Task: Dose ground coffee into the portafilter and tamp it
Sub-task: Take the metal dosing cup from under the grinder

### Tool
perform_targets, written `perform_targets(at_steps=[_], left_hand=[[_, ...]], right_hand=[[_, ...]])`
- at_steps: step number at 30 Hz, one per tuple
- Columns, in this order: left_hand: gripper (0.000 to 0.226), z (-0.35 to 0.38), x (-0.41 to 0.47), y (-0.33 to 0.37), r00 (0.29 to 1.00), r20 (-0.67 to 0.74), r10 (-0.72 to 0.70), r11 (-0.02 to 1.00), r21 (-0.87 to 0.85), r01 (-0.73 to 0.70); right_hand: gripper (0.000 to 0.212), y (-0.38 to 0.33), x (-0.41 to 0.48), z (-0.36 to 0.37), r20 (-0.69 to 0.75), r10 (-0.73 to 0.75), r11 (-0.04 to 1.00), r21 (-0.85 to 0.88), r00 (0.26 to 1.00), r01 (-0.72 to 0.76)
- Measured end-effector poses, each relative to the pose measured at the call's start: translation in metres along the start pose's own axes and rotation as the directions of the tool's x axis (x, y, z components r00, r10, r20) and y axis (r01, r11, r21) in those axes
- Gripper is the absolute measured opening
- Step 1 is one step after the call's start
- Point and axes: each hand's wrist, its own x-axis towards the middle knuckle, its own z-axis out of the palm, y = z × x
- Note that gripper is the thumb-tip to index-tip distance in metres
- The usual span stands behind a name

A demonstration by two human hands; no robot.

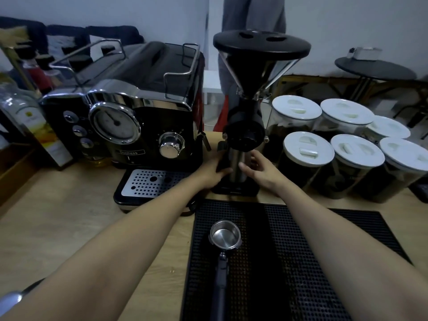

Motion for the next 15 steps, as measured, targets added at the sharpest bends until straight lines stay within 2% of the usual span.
perform_targets(at_steps=[4,9,15], left_hand=[[0.054,0.000,-0.004,0.003,0.999,0.035,-0.010,0.998,-0.064,0.013],[0.057,0.003,-0.015,0.002,0.998,0.041,-0.036,0.991,-0.129,0.041],[0.055,0.005,-0.023,0.008,0.997,0.059,-0.041,0.987,-0.155,0.050]], right_hand=[[0.050,-0.002,-0.003,-0.001,0.005,0.001,1.000,0.011,1.000,-0.001],[0.056,-0.003,-0.013,0.001,0.006,-0.009,1.000,0.001,1.000,0.009],[0.054,-0.004,-0.022,0.001,-0.019,0.007,1.000,0.027,1.000,-0.007]])
